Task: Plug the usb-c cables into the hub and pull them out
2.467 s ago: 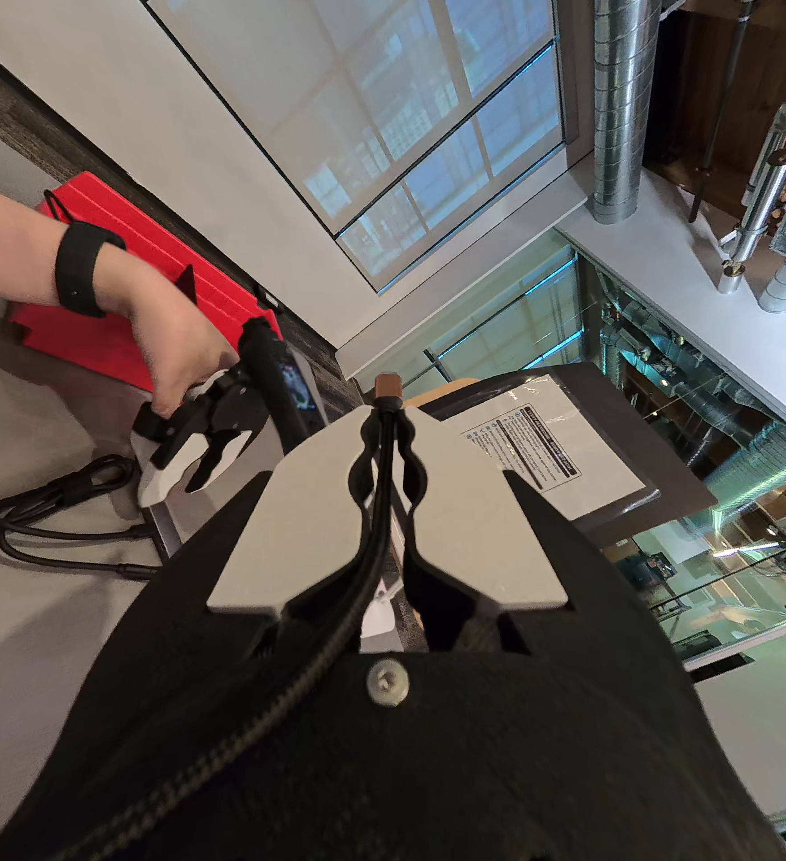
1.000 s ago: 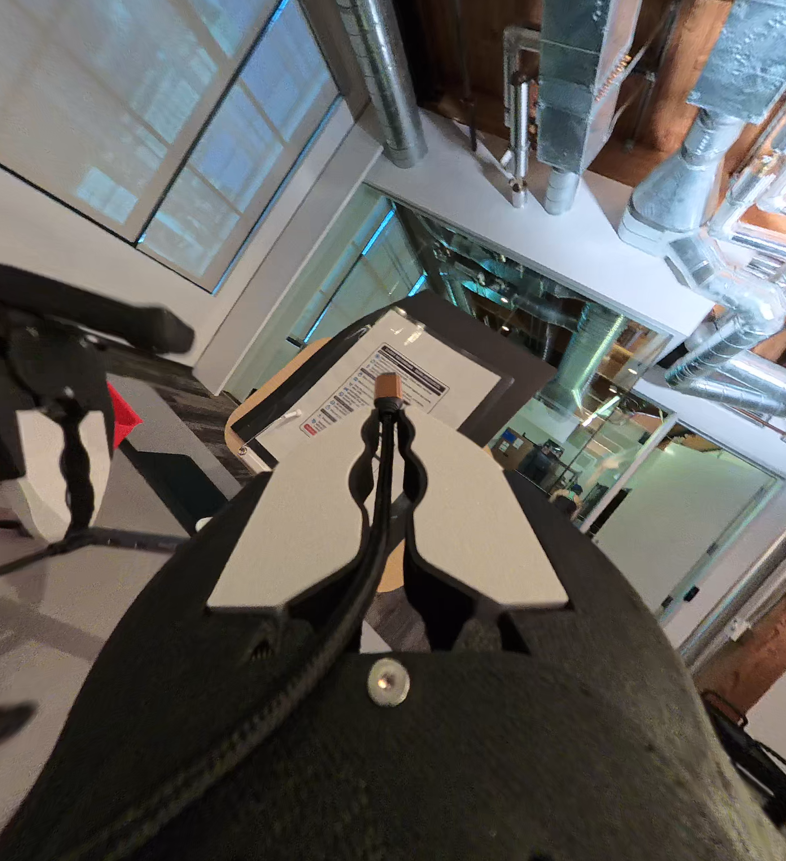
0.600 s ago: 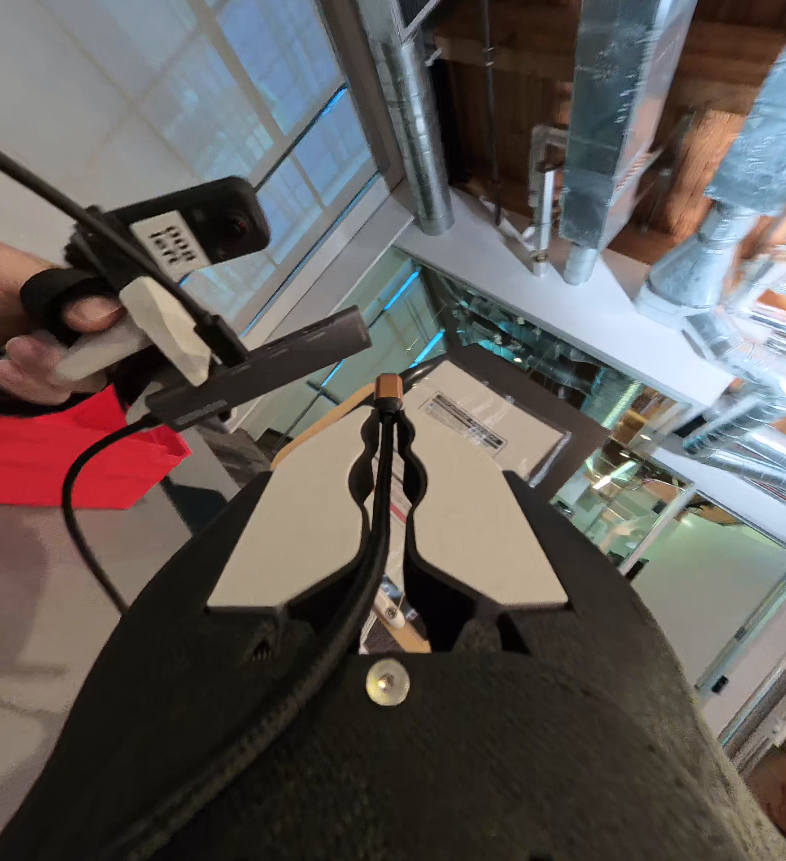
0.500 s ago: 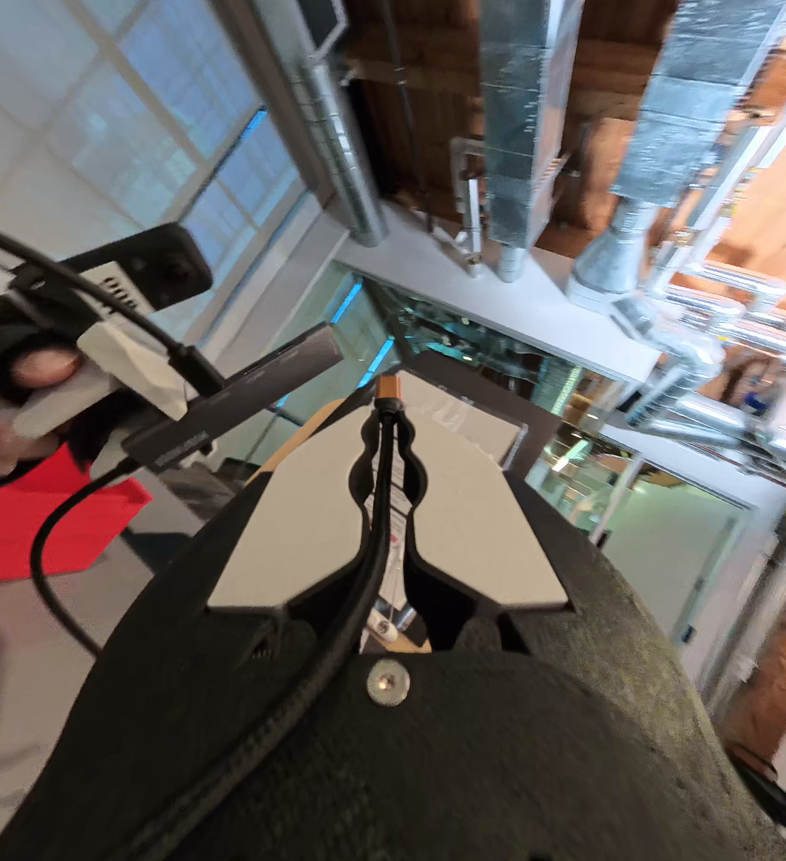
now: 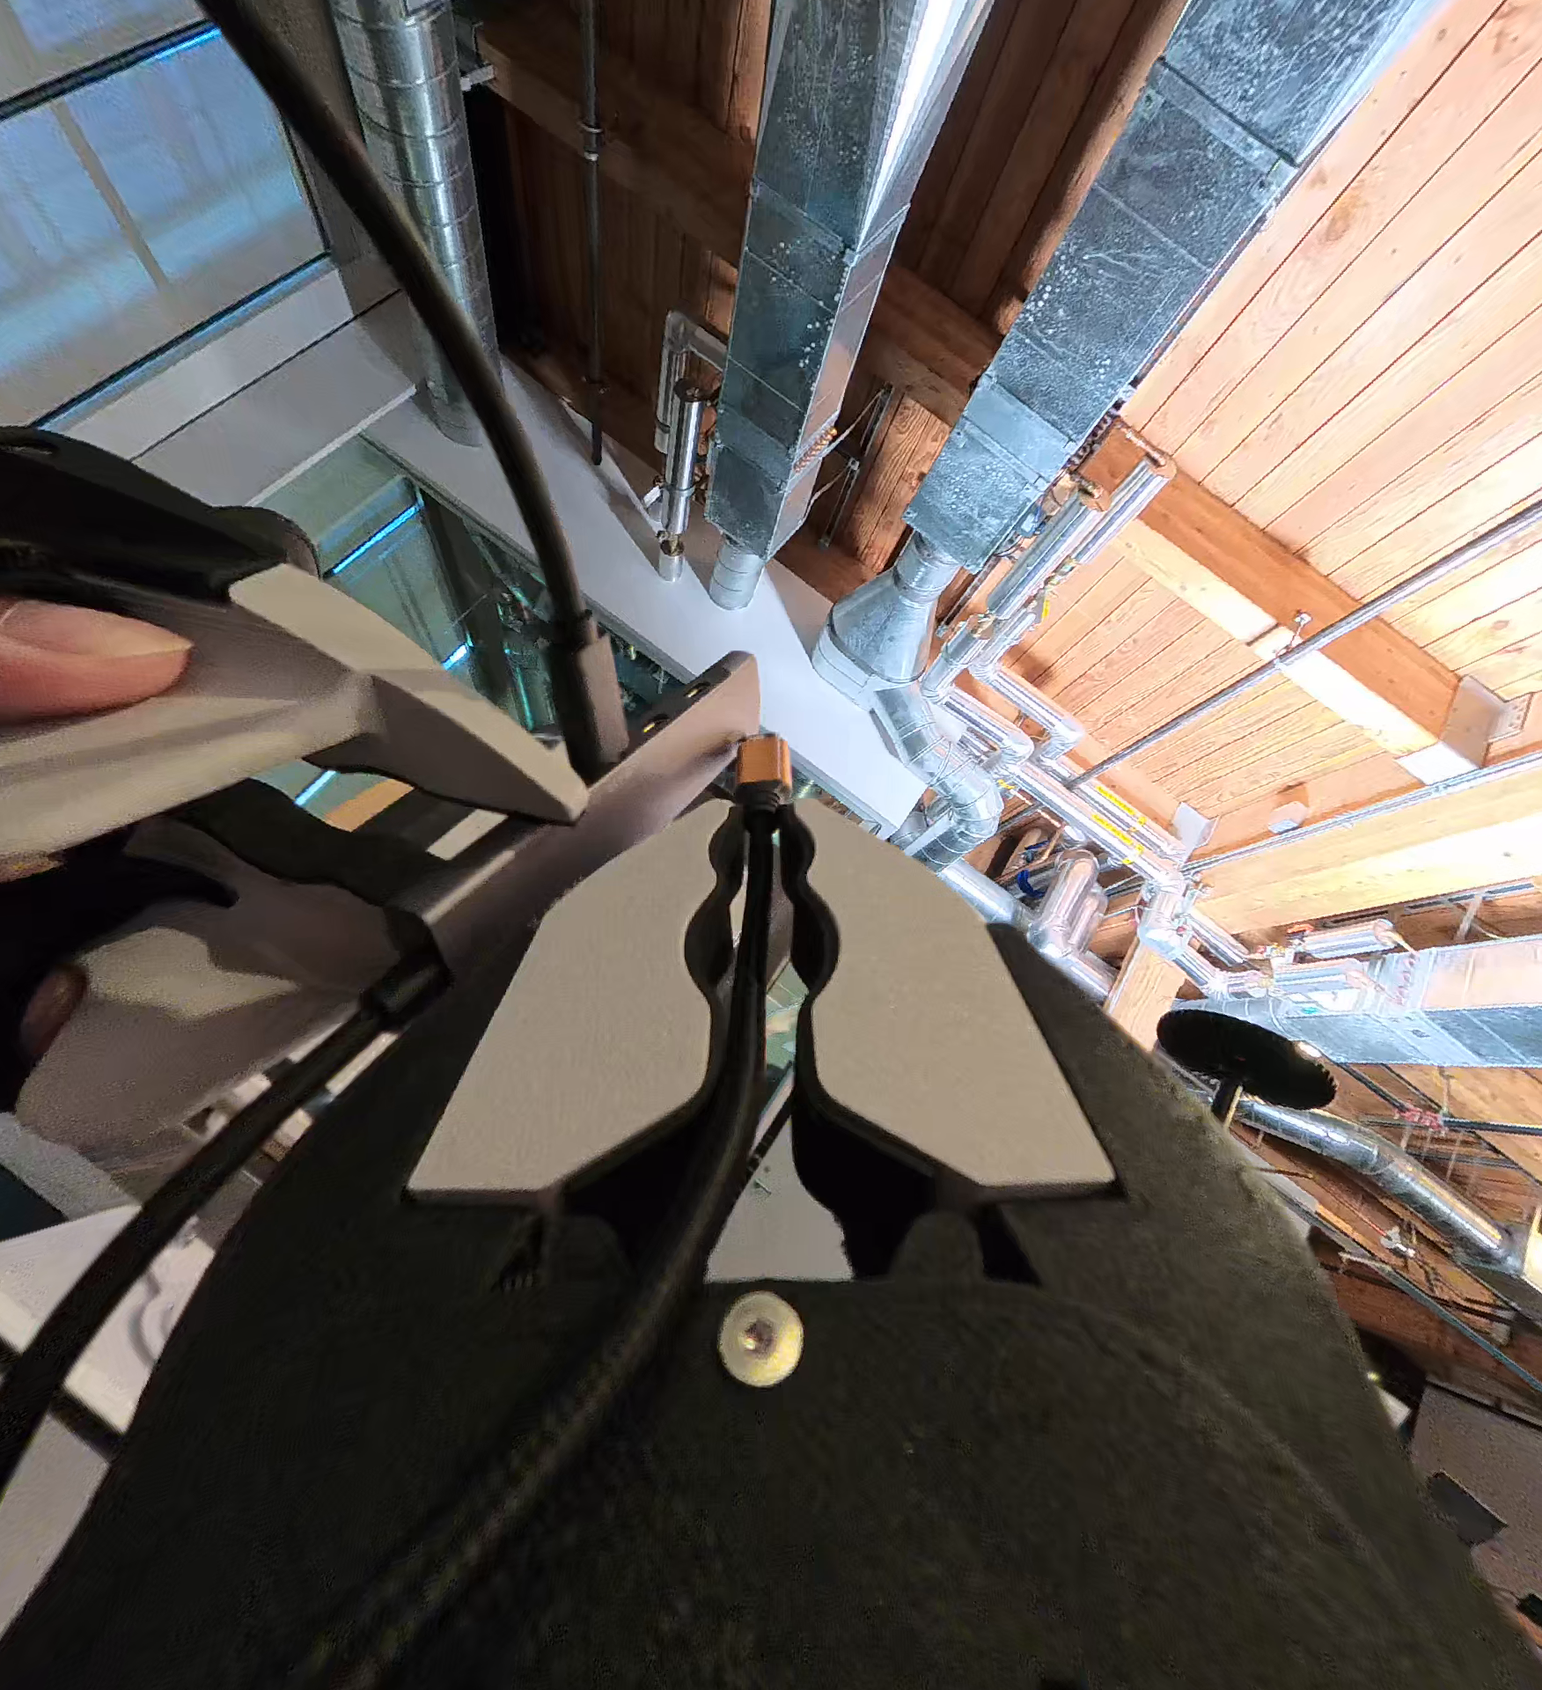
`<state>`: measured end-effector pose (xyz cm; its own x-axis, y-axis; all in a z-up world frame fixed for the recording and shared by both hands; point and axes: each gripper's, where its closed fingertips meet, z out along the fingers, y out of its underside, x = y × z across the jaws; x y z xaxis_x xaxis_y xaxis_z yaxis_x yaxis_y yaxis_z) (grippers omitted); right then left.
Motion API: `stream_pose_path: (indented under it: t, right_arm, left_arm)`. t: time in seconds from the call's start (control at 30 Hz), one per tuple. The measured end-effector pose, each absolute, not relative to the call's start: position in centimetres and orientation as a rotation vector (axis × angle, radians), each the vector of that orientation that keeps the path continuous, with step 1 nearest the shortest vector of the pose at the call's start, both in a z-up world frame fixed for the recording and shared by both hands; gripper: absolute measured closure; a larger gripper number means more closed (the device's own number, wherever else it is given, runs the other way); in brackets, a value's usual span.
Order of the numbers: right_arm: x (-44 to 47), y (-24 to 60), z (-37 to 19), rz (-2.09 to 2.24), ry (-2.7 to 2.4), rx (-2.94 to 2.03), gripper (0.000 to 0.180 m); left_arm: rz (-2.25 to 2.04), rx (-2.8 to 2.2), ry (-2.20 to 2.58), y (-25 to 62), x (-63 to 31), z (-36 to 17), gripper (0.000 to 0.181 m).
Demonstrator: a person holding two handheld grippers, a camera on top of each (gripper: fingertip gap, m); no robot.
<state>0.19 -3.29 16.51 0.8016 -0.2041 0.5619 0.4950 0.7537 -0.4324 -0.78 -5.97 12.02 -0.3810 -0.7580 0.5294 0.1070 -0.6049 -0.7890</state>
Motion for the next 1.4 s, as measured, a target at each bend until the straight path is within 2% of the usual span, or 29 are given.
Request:
stream_pose_path:
  t: [0.03, 0.87, 1.0, 1.23, 1.4]
  right_arm:
    - [0.3, -3.3, 16.6, -0.411, -0.51, -0.604, 0.172]
    - [0.1, -3.8, 16.8, -0.26, -0.523, -0.585, 0.172]
    - [1.2, -3.0, 17.3, -0.235, -0.569, -0.61, 0.172]
    - [-1.0, -2.4, 15.9, -0.315, -1.01, -0.858, 0.172]
    - [-2.8, -2.7, 14.4, -0.415, -1.111, -0.967, 0.172]
  left_arm:
    - [-2.017, -1.273, 0.897, -5.9, -0.7, 12.1, 0.159]
    - [-1.765, -1.217, 0.894, -6.5, 0.2, 12.6, 0.158]
    - [-1.474, -1.318, 0.839, -3.3, -1.5, 11.9, 0.158]
    - [-0.896, -1.417, 0.772, 1.7, -5.5, 10.7, 0.158]
    - [-0.757, -1.436, 0.8, 2.0, -5.4, 10.2, 0.158]
